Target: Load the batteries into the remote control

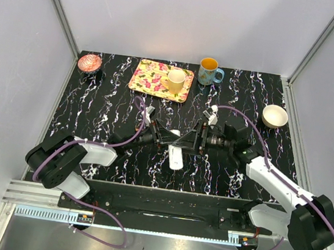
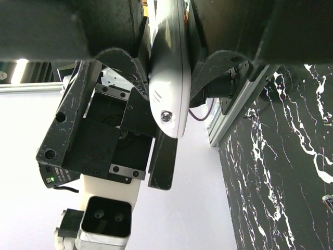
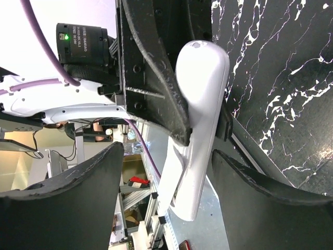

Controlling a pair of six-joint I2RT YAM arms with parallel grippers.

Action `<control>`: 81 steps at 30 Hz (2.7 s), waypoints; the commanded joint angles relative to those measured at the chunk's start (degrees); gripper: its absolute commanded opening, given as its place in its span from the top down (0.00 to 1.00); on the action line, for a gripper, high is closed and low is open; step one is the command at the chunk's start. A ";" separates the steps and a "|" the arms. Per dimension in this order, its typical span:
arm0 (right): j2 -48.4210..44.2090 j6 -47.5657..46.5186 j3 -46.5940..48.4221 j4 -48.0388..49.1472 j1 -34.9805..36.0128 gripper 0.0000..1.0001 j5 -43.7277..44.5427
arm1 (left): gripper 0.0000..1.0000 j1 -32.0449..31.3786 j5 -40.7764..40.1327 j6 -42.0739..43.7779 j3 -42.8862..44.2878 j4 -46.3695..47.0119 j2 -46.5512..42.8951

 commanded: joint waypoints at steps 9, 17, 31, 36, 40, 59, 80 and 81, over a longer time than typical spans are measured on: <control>-5.05 -1.15 -2.46 0.16 -0.64 0.24 2.29 | 1.00 0.79 0.63 -2.54 0.07 10.58 0.13; -1.88 -0.44 -3.52 1.30 -1.16 0.29 2.47 | 1.00 0.79 1.42 -3.50 -0.02 12.52 -0.40; 2.16 0.44 -3.35 3.94 -1.25 0.30 1.41 | 1.00 0.70 2.21 -3.77 1.30 12.96 -0.57; 3.22 0.17 -2.99 3.94 -1.25 0.30 1.06 | 1.00 0.62 2.38 -3.51 1.21 12.34 -0.57; 3.75 0.00 -2.38 3.68 -1.25 0.28 0.53 | 1.00 0.62 2.39 -2.72 1.21 10.33 -0.66; -2.58 -9.31 7.89 -19.56 -1.25 0.22 4.65 | 1.00 1.23 -1.22 0.45 3.15 2.94 1.62; 9.10 -29.72 45.17 -67.69 19.22 0.20 49.14 | 1.00 1.32 -11.85 8.80 9.12 -6.99 3.47; 9.80 -29.45 45.34 -67.61 19.83 0.19 49.83 | 1.00 1.15 -11.85 8.80 9.21 -6.91 3.64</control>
